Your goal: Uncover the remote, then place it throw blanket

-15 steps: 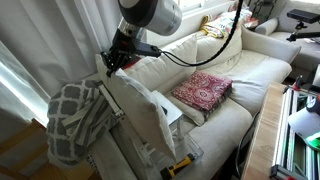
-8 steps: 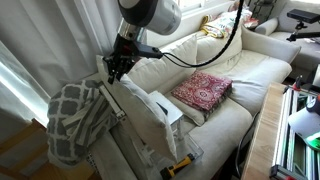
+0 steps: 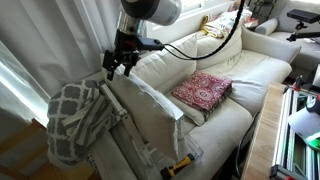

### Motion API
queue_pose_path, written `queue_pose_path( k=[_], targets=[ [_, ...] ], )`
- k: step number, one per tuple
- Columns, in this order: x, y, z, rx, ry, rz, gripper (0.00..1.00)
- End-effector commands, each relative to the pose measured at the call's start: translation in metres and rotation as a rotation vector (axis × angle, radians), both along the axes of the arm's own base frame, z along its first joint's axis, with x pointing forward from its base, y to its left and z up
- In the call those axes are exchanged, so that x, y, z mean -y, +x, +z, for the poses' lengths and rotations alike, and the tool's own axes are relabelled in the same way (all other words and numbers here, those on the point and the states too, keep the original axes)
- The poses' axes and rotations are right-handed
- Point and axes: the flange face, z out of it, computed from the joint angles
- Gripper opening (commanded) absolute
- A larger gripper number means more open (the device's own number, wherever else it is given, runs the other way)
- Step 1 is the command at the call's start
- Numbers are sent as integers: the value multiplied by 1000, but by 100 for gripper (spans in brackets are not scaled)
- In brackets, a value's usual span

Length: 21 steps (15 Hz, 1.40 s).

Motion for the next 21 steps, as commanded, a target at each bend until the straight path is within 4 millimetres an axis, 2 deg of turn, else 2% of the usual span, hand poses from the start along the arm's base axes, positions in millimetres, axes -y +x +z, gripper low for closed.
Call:
queue_pose_path(
  k=[1,5,7,11,14,16,19,21],
  targets=[
    [4,-1,8,-5,-51,18,100],
    [9,1,13,9,-67,15,100],
    [18,3,22,24,-57,1,100],
    [49,-5,51,19,-58,30,100],
    [76,-15,65,36,-103,119,100],
    [91,-24,61,24,-129,182,100],
    [118,-51,23,-83,-205,250,100],
    [125,-65,-4,-117,-235,289,100]
  ],
)
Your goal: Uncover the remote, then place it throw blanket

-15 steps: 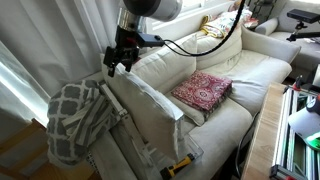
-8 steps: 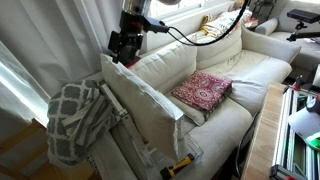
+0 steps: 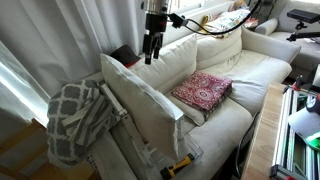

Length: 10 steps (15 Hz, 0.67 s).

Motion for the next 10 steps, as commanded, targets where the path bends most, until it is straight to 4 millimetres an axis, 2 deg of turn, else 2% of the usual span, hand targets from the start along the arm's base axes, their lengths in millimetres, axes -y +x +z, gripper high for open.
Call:
queue_pose_path(
  k=[1,2,3,5,10],
  targets=[
    [15,-34,-46,-50,-67,85,100],
    [15,-37,-55,-35,-60,107,100],
    [11,-23,-40,-53,-40,63,100],
    [13,-31,-55,-53,-47,87,100],
    [13,-32,-55,-51,-48,92,100]
  ],
)
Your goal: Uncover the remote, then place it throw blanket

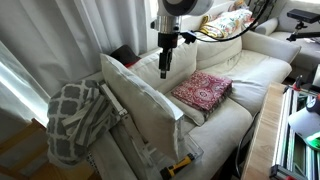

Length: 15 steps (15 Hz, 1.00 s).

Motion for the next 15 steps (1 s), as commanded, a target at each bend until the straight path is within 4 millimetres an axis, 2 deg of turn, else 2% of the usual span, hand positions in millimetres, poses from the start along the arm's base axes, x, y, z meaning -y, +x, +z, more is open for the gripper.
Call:
queue_pose_path(
  k=[1,3,7,11,15],
  targets=[
    [0,0,0,0,0,0,100],
    [-10,-4,-25,-87,35,35,100],
    [-13,-11,-76,-143,46,53,100],
    [-13,-12,-121,-108,32,62,100],
    [-14,-10,-153,-15,-5,40,100]
  ],
)
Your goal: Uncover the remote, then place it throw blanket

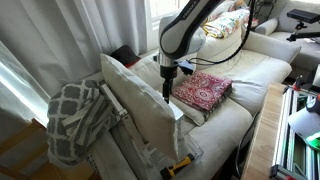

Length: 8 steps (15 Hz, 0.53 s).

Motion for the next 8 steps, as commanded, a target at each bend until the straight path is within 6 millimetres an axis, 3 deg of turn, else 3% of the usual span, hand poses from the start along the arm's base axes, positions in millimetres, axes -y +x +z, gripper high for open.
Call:
queue_pose_path(
  k=[1,8],
  targets=[
    [-2,-2,-29,68,-17,-6,100],
    [-8,-6,-80,131,-53,-66,100]
  ],
)
